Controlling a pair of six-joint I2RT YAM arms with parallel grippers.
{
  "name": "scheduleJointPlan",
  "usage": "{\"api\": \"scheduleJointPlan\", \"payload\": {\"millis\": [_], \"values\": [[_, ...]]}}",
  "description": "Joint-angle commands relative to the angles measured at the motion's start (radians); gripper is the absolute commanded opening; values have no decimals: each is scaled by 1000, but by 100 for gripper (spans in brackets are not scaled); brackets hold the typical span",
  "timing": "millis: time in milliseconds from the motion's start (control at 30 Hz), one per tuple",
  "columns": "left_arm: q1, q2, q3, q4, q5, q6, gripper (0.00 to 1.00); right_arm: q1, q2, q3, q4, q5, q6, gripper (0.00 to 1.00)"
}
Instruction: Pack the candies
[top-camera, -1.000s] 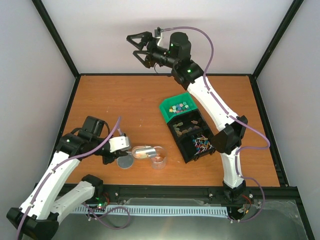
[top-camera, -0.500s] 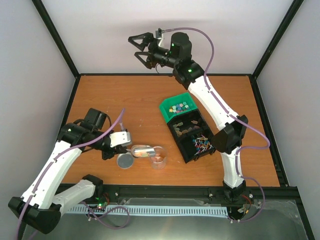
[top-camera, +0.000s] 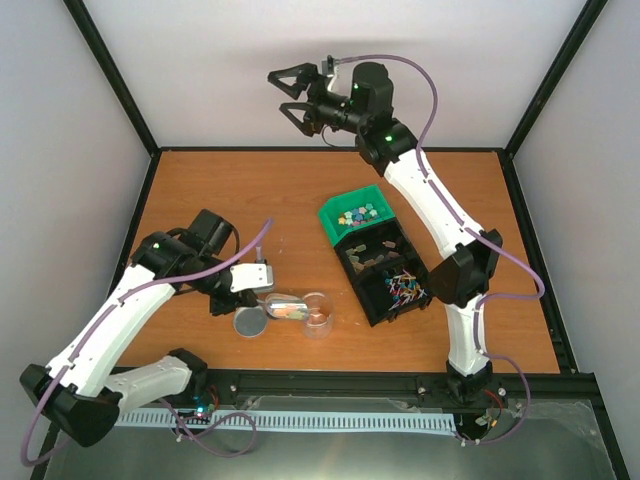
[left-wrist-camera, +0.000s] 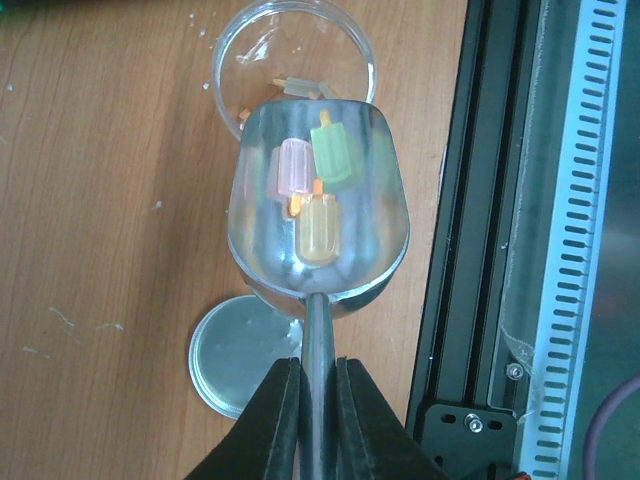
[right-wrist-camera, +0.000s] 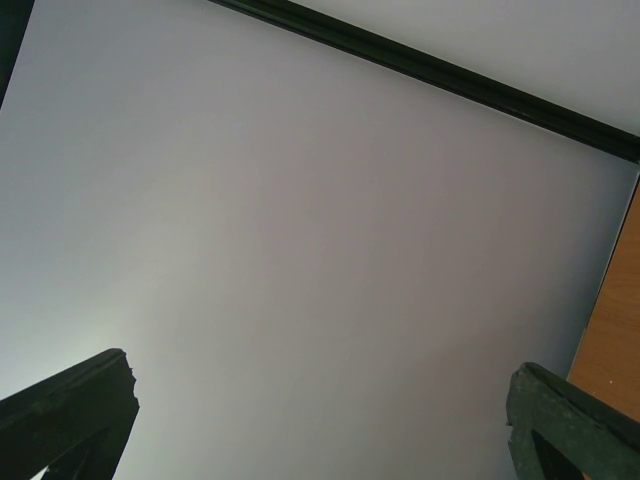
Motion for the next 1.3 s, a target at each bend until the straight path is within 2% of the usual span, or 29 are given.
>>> {"api": "scheduleJointPlan", "payload": {"millis": [0, 533, 1033, 1267], "values": [[-21, 41, 73, -23, -38, -47, 1, -14, -54, -8, -1, -22, 13, 100], [-56, 143, 162, -61, -73, -67, 1, -67, -122, -100, -6, -48, 34, 100], [-116, 187, 227, -86, -166, -47, 1, -151, -230, -370, -26, -56, -40, 100], [-129, 219, 289, -89, -158, -30, 1, -198, -280, -459, -92, -36, -110, 100]]}}
